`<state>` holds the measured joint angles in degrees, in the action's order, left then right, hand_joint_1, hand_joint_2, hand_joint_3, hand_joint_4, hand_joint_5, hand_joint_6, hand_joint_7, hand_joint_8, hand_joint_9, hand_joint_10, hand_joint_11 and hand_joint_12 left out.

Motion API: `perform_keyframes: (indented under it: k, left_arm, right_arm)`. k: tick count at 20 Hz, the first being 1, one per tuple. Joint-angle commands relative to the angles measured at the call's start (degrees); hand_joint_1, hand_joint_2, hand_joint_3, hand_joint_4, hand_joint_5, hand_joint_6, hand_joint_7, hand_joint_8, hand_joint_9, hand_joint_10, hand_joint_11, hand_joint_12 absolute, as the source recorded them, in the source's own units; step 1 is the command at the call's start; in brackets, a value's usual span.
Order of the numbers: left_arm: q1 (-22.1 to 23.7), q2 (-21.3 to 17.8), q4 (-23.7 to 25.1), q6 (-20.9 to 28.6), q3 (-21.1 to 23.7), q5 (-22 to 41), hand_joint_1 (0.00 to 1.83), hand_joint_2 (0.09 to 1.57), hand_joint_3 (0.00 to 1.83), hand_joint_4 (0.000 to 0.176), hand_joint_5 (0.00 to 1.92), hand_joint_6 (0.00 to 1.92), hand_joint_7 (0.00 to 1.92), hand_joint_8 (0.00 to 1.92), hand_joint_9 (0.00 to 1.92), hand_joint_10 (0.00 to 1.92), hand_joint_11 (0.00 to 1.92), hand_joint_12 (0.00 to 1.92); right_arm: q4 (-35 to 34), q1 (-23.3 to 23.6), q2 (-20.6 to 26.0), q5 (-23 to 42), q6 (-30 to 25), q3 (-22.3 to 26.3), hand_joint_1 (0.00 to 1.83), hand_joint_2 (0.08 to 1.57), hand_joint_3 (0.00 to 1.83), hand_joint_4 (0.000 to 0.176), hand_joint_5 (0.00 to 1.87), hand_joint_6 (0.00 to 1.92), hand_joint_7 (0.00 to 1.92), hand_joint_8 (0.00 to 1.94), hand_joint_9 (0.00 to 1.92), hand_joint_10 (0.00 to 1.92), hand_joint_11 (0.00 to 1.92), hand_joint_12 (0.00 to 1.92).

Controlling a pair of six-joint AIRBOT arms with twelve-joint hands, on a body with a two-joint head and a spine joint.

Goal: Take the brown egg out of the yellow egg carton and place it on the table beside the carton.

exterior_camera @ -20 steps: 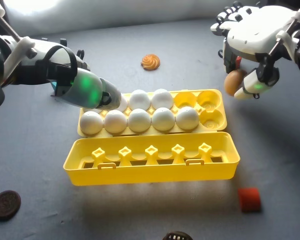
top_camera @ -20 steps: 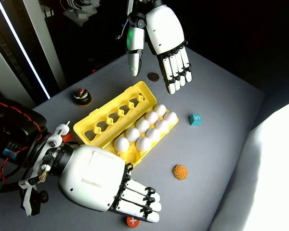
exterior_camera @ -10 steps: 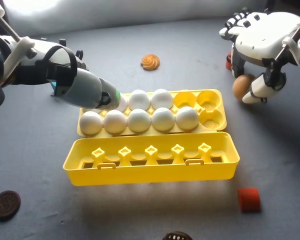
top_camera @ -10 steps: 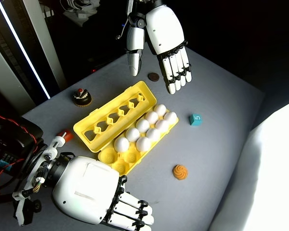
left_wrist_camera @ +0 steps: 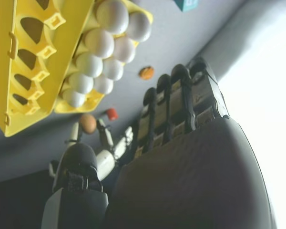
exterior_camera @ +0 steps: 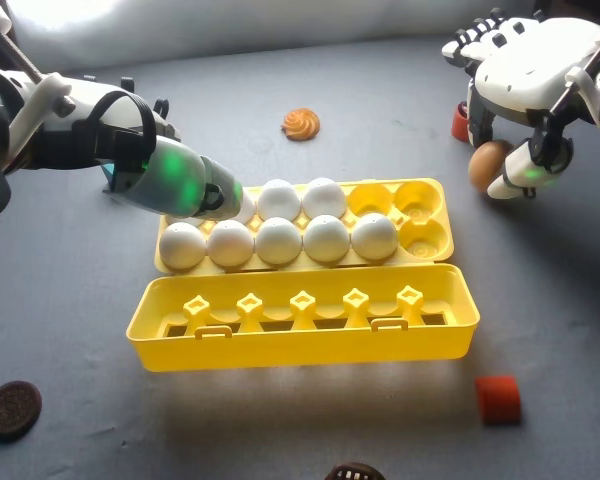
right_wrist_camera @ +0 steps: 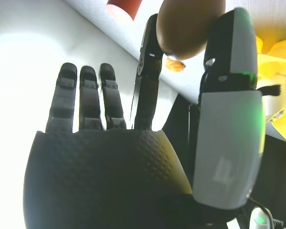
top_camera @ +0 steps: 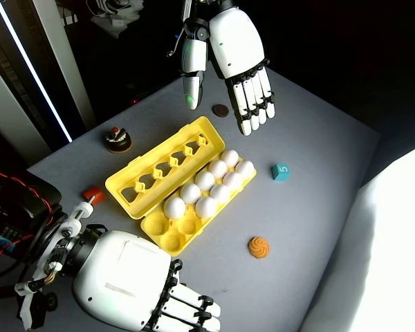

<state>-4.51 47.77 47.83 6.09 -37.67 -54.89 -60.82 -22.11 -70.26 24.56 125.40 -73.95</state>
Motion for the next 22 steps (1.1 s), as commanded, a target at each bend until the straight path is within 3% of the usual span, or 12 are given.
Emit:
perform_keyframes:
  k: [1, 5, 6, 7, 8, 10, 12, 13, 16, 18, 19, 22]
  left_arm:
    - [0.75, 0.07, 3.68, 0.06, 0.31, 1.30, 0.00, 1.24, 0.00, 0.000, 0.08, 0.00, 0.12, 0.00, 0.09, 0.00, 0.01, 0.01]
    - [0.77, 0.07, 3.68, 0.06, 0.31, 1.30, 0.00, 1.25, 0.00, 0.000, 0.08, 0.00, 0.13, 0.00, 0.09, 0.00, 0.01, 0.01]
    - [0.77, 0.07, 3.68, 0.06, 0.30, 1.30, 0.00, 1.25, 0.00, 0.000, 0.08, 0.00, 0.13, 0.00, 0.09, 0.00, 0.01, 0.01]
    - [0.77, 0.07, 3.68, 0.06, 0.30, 1.30, 0.00, 1.24, 0.00, 0.000, 0.10, 0.01, 0.14, 0.01, 0.11, 0.01, 0.03, 0.02]
    - [0.77, 0.07, 3.68, 0.06, 0.30, 1.30, 0.00, 1.24, 0.00, 0.000, 0.11, 0.01, 0.16, 0.01, 0.12, 0.01, 0.03, 0.02]
    - [0.77, 0.08, 3.68, 0.06, 0.30, 1.30, 0.00, 1.25, 0.00, 0.000, 0.13, 0.02, 0.17, 0.01, 0.13, 0.01, 0.04, 0.02]
    - [0.77, 0.08, 3.68, 0.06, 0.30, 1.30, 0.00, 1.26, 0.00, 0.000, 0.12, 0.01, 0.12, 0.00, 0.07, 0.00, 0.00, 0.00]
    - [0.77, 0.08, 3.68, 0.06, 0.30, 1.30, 0.00, 1.25, 0.00, 0.000, 0.12, 0.01, 0.12, 0.00, 0.06, 0.00, 0.00, 0.00]
    - [0.77, 0.08, 3.68, 0.06, 0.31, 1.30, 0.00, 1.26, 0.00, 0.000, 0.12, 0.01, 0.11, 0.00, 0.06, 0.00, 0.00, 0.00]
    - [0.77, 0.08, 3.67, 0.06, 0.31, 1.30, 0.00, 1.26, 0.00, 0.000, 0.13, 0.01, 0.13, 0.01, 0.07, 0.01, 0.00, 0.00]
    - [0.77, 0.08, 3.67, 0.06, 0.31, 1.30, 0.00, 1.25, 0.00, 0.000, 0.14, 0.01, 0.14, 0.01, 0.09, 0.01, 0.02, 0.01]
    - [0.77, 0.08, 3.68, 0.06, 0.30, 1.30, 0.00, 1.24, 0.00, 0.000, 0.12, 0.00, 0.14, 0.01, 0.10, 0.02, 0.04, 0.02]
  right_arm:
    - [1.95, 0.12, 0.23, 4.42, -0.34, -0.45, 1.04, 1.07, 0.00, 0.172, 1.05, 0.85, 0.00, 0.00, 0.00, 0.00, 0.00, 0.00]
    - [1.95, -0.68, 0.30, 4.49, -0.55, -0.43, 1.05, 1.05, 0.00, 0.176, 1.10, 0.78, 0.00, 0.00, 0.00, 0.00, 0.00, 0.00]
    - [1.95, -0.80, 0.35, 4.50, -0.55, -0.43, 1.00, 0.96, 0.00, 0.057, 1.03, 0.36, 0.00, 0.00, 0.00, 0.00, 0.00, 0.00]
    - [1.95, -0.84, 0.40, 4.51, -0.55, -0.43, 0.97, 0.93, 0.00, 0.014, 1.04, 0.15, 0.00, 0.00, 0.00, 0.00, 0.00, 0.00]
    - [1.95, -0.84, 0.50, 4.52, -0.56, -0.43, 0.99, 0.93, 0.00, 0.000, 1.07, 0.07, 0.00, 0.00, 0.00, 0.00, 0.00, 0.00]
    - [1.95, -0.83, 0.56, 4.52, -0.57, -0.44, 0.98, 0.94, 0.00, 0.000, 1.05, 0.03, 0.00, 0.00, 0.00, 0.00, 0.00, 0.00]
    - [1.95, -0.83, 0.59, 4.54, -0.56, -0.43, 0.99, 0.89, 0.00, 0.019, 1.07, 0.03, 0.00, 0.00, 0.00, 0.00, 0.00, 0.00]
    - [1.95, -0.83, 0.61, 4.55, -0.56, -0.43, 0.99, 0.89, 0.00, 0.009, 1.06, 0.02, 0.00, 0.00, 0.00, 0.00, 0.00, 0.00]
    - [1.95, -0.84, 0.82, 4.57, -0.56, -0.42, 1.00, 0.87, 0.00, 0.032, 1.06, 0.02, 0.00, 0.00, 0.00, 0.00, 0.00, 0.00]
    - [1.94, -0.88, 1.03, 4.72, -0.57, -0.41, 1.00, 0.86, 0.00, 0.007, 1.03, 0.00, 0.00, 0.00, 0.00, 0.00, 0.00, 0.00]
    - [1.94, -1.03, 1.32, 4.72, -0.58, -0.29, 0.96, 0.86, 0.00, 0.019, 1.02, 0.00, 0.00, 0.00, 0.00, 0.00, 0.00, 0.00]
    - [1.94, -1.23, 1.73, 4.77, -0.57, -0.07, 0.91, 0.83, 0.00, 0.017, 1.03, 0.00, 0.00, 0.00, 0.00, 0.00, 0.00, 0.00]
